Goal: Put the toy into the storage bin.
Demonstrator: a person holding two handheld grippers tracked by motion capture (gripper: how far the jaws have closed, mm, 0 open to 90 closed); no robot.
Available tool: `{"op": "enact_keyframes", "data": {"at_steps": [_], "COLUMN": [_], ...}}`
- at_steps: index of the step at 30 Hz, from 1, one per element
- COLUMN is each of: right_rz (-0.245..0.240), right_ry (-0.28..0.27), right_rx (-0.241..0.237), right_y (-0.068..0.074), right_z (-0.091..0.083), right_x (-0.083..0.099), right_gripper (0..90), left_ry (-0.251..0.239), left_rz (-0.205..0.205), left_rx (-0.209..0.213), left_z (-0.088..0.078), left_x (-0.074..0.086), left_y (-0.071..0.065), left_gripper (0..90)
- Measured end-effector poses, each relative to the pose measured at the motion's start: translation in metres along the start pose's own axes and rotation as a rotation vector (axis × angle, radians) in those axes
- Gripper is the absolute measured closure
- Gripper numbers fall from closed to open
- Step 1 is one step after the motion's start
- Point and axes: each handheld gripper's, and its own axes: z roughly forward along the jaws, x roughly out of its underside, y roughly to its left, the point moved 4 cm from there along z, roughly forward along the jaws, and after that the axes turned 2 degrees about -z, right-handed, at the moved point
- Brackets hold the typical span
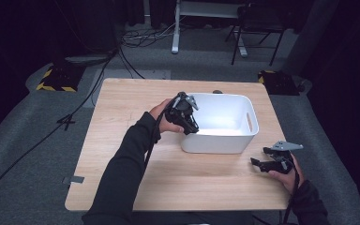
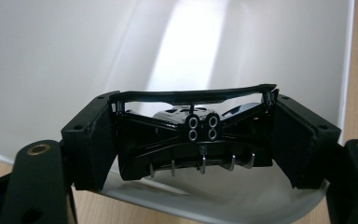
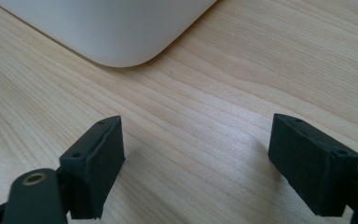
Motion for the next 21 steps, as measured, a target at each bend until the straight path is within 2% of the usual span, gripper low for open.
{"op": "enact_keyframes", "data": {"at_steps": [1, 4, 10, 11, 14, 17, 21], "right_rz": [-0.003, -0.005, -0.004, -0.005, -0.006, -0.006, -0.005], "right_ry": [-0.001, -0.001, 0.0, 0.001, 0.001, 0.001, 0.001], "right_rx": [0.0, -0.001, 0.0, -0.001, -0.001, 0.0, 0.0], "right_y": [-0.0002, 0.0, 0.0003, 0.0002, 0.0003, 0.0004, 0.0005], "right_z": [0.0001, 0.0002, 0.0003, 0.0001, 0.0002, 0.0002, 0.0003], "right_x": [0.0001, 0.0001, 0.0, 0.0, 0.0, 0.0, 0.0], "right_gripper": [18.5, 18.6, 18.6, 18.5, 18.6, 18.5, 18.6], "left_ry": [0.009, 0.009, -0.028, -0.035, -0.05, -0.067, -0.068], "left_rz": [-0.003, -0.003, -0.018, -0.005, -0.013, -0.009, -0.019], "left_rx": [0.014, 0.013, -0.006, -0.011, 0.004, -0.008, -0.019], "left_z": [-0.0003, -0.0006, -0.0038, -0.0043, -0.0057, -0.008, -0.0101], "left_x": [0.0, 0.0001, 0.0016, 0.0022, 0.0032, 0.0033, 0.0047], "left_y": [-0.0004, -0.0007, 0.0004, 0.0005, -0.0008, -0.0008, -0.0006], "left_gripper": [24.0, 23.9, 22.9, 22.9, 22.7, 22.8, 23.0]}}
